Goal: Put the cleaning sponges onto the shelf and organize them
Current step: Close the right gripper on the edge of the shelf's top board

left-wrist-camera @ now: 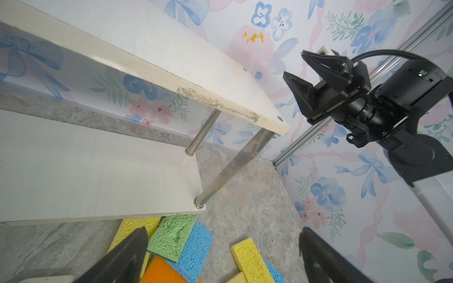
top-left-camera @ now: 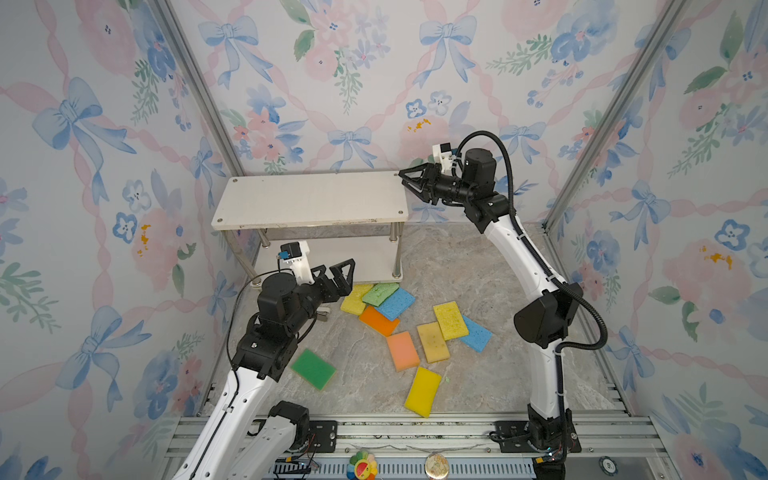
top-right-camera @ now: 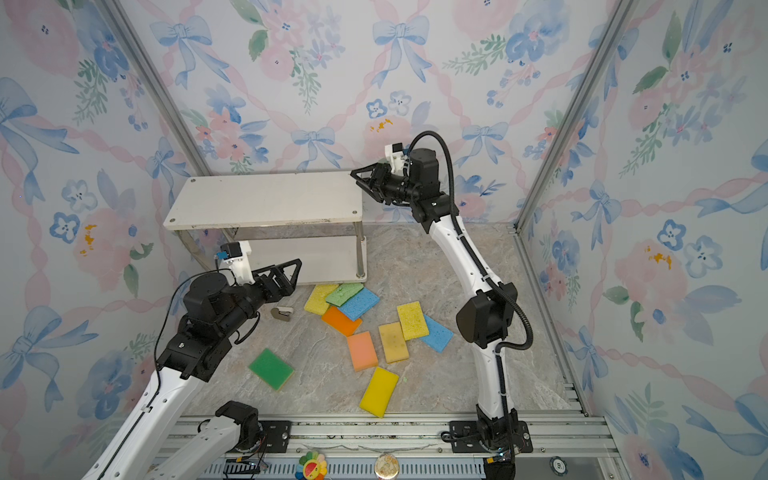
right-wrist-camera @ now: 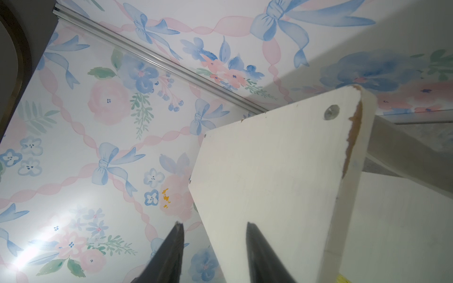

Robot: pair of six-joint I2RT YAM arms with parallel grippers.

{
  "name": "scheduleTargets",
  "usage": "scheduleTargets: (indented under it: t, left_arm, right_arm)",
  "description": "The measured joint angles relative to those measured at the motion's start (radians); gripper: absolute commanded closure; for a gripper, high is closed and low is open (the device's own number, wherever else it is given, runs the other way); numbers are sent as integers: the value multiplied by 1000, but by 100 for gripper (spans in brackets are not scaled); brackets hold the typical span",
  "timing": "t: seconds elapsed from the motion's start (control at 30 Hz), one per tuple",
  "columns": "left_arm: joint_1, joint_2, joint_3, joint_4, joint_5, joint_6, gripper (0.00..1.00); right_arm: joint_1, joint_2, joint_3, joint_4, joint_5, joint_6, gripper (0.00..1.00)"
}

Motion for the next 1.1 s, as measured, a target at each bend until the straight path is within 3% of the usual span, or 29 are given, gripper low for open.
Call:
scheduleTargets:
  t: [0.27, 0.53, 1.1]
  left_arm:
    - [0, 0, 0, -7, -13, 1, 2]
    - [0, 0, 0, -7, -18, 8, 2]
    - [0, -6, 0, -14, -26, 19, 2]
  right_arm:
    - [-2, 11, 2, -105, 48, -79, 35]
    - [3, 14, 7, -223, 92, -128, 33]
    - [36, 71, 40, -204, 55, -72, 66]
